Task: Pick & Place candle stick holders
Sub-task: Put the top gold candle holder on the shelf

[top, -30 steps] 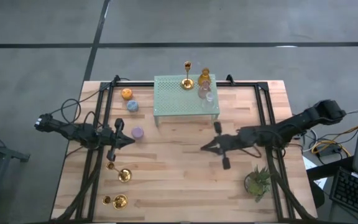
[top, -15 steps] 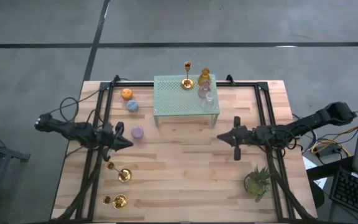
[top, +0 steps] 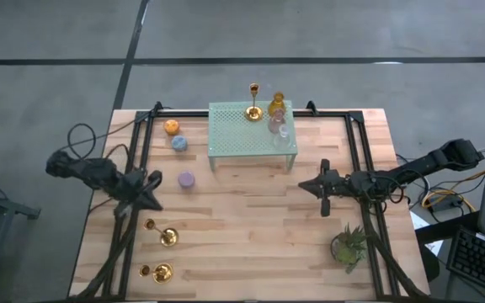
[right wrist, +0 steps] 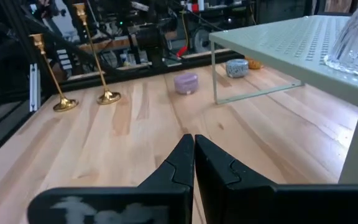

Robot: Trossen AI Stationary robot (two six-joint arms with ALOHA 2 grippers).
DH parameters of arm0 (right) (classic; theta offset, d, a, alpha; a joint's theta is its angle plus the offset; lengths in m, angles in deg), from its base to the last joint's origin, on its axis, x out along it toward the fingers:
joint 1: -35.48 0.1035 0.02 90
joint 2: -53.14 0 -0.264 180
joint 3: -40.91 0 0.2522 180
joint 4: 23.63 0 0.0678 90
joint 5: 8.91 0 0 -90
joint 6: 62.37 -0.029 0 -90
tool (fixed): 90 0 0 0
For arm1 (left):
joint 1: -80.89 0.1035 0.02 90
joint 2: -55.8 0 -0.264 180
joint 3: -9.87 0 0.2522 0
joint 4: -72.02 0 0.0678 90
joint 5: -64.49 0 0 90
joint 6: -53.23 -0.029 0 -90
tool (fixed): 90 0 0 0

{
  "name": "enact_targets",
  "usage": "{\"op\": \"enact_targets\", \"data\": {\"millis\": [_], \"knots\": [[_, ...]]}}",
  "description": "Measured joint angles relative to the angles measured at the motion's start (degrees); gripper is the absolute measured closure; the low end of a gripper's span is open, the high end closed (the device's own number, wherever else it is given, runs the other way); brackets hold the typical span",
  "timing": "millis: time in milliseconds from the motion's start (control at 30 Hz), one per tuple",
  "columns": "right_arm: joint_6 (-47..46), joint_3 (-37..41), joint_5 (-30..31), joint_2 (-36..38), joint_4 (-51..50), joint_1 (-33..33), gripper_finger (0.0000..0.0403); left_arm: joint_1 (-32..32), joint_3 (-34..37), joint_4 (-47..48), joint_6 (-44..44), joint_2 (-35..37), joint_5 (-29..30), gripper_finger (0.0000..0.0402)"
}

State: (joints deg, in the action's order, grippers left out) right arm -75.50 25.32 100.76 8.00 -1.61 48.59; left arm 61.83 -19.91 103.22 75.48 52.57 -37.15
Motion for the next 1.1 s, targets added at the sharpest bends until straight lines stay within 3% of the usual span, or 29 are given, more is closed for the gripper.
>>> {"op": "enact_targets", "data": {"millis": [67, 233, 300, 400, 633, 833, 1100], "knots": [[0.0, -0.16, -0.01, -0.01, 0.01, 0.0, 0.0394, 0.02, -2.41, 6.9, 0.48, -0.97, -1.05, 0.0397], [0.08, -0.32, -0.02, -0.03, 1.2, 0.0, 0.0394, 0.06, -11.98, 31.99, 5.72, -5.5, 4.08, 0.0398], [0.19, -0.32, 0.01, 0.0, 1.36, -0.02, 0.0394, 0.04, -15.3, 37.29, 8.39, -8.13, 4.66, 0.0399], [0.02, -0.32, -0.02, -0.03, 1.79, -0.02, 0.0394, -0.1, -17.25, 38.0, 11.76, -12.48, 2.81, 0.0399], [0.2, -0.32, -0.03, -0.03, 1.78, -0.02, 0.0394, -2.83, -14.71, 38.29, 13.41, -25.17, -10.23, 0.04], [0.2, -0.32, -0.06, -0.06, 1.66, -0.01, 0.0394, -8.39, -14.95, 29.57, 15.72, -32.23, -10.71, 0.0394], [0.16, -0.3, -0.06, -0.08, 0.93, 0.0, 0.0394, -12.63, -15.14, 19.67, 20.29, -33.43, -7.14, 0.0361]]}}
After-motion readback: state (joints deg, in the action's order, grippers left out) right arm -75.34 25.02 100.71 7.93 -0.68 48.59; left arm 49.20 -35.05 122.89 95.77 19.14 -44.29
